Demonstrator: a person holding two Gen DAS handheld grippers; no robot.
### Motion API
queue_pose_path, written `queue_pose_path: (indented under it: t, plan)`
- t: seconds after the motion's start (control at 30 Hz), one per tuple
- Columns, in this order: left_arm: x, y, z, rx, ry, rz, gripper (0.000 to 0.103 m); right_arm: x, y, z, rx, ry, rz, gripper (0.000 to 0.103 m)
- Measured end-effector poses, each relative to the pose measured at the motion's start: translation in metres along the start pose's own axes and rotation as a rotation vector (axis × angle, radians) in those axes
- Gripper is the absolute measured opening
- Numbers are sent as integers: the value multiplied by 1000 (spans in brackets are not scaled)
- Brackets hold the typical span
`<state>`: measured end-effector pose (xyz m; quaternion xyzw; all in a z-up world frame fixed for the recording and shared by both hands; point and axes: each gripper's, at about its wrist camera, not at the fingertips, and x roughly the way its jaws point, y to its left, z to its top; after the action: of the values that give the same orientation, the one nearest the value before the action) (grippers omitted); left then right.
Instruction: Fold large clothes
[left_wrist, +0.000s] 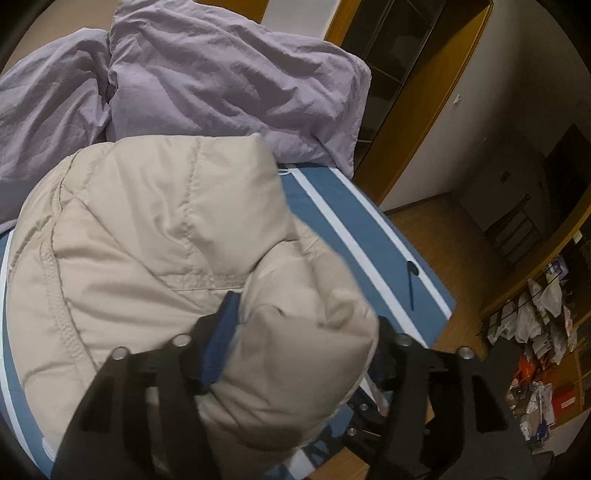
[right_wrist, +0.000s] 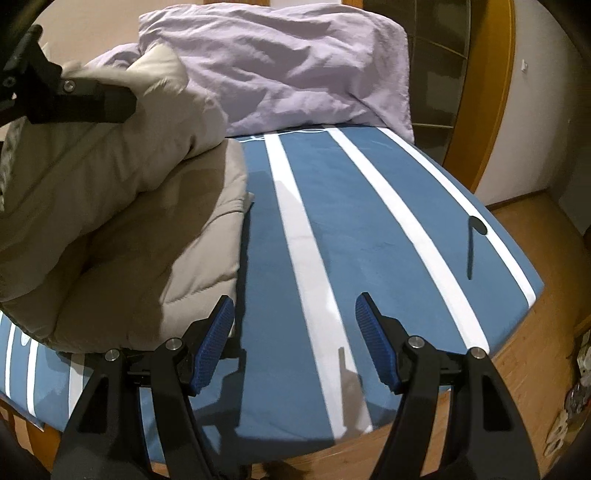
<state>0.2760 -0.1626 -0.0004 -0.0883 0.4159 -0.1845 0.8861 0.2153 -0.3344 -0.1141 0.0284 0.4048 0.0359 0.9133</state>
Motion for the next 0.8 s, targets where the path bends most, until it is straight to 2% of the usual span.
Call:
queue_pose_path:
  t: [0.07,0.17,0.37,0.5,0.63,0.8]
  plan:
    - [-8,-3,0,-10,-13,-21,74,-4,-3,-2,8,-3,-3,70]
    - [-22,-4,3,-16,-31,-28,76,-7,-7,-3,16,-7,-2,70]
    - [-68,3,14,-20,-122,-7,84,-8,-8,5,17,-25,8,70]
    - [-87,27,20,-38,-168,87,85,-12,-5,14,20,-54,19,70]
    - [-86,72,19,-114,-150,198,85,-18,-4,25,40,-70,40,70]
    - [-84,117,13,-181,-136,290,85,-21,-1,35,48,-75,54,70]
